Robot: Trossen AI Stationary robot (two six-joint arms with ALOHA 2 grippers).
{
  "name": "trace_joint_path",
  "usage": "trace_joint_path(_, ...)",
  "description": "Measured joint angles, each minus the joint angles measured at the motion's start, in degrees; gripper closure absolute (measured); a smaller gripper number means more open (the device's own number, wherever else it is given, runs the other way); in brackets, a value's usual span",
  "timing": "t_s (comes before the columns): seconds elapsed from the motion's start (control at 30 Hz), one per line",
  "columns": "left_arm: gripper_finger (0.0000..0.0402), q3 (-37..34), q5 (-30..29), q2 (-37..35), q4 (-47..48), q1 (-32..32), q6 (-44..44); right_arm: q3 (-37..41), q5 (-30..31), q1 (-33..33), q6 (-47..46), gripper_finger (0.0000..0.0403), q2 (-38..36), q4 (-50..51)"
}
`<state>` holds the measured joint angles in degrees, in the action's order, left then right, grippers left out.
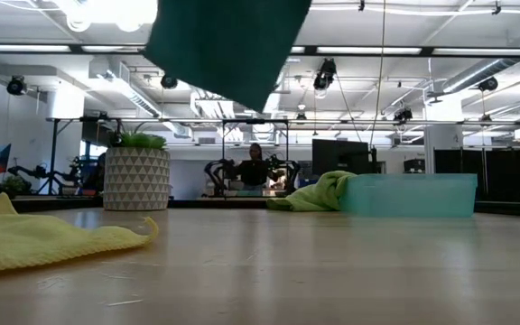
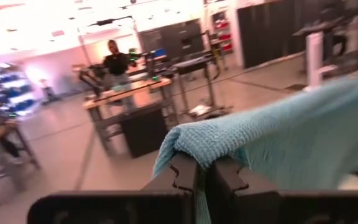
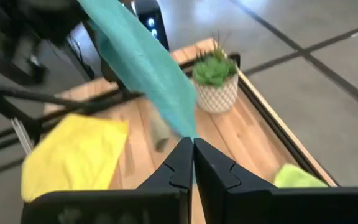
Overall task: Fold microfiber towels
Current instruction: Fold the blue towel
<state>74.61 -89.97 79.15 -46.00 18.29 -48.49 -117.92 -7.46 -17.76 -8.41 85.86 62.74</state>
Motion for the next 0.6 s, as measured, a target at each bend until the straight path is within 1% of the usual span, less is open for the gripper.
trace_joint_path(0.13,0.0401,0.0,-0.07,-1.94,-0.16,5.07,0.24,0.67,0.04,0.98,0.11,0.0394,0.0,2.4)
trace_joint_path(0.23,0.0401,0.0,-0.07,-2.11,-0.02,9.19,0.8,1.89,0.04,3.19,0.07,0.0394,0.0,4.34)
trace_joint_path(0.37,0.0401,-1.01,-0.05,-2.02,-0.09,13.25,6.8,5.67,0.04,7.66,-1.51,0.0394,-0.07,4.1)
trace_joint_path(0.5,0.0401,-3.97,-0.06,-2.61,-0.09,14.5,12.26,11.2,0.07,13.54,-2.02,0.0394,-0.52,-2.19)
trace_joint_path(0.6,0.0401,-4.53,-0.06,-3.53,-0.2,14.09,12.58,16.23,0.02,18.3,-0.9,0.0394,-1.28,-13.38)
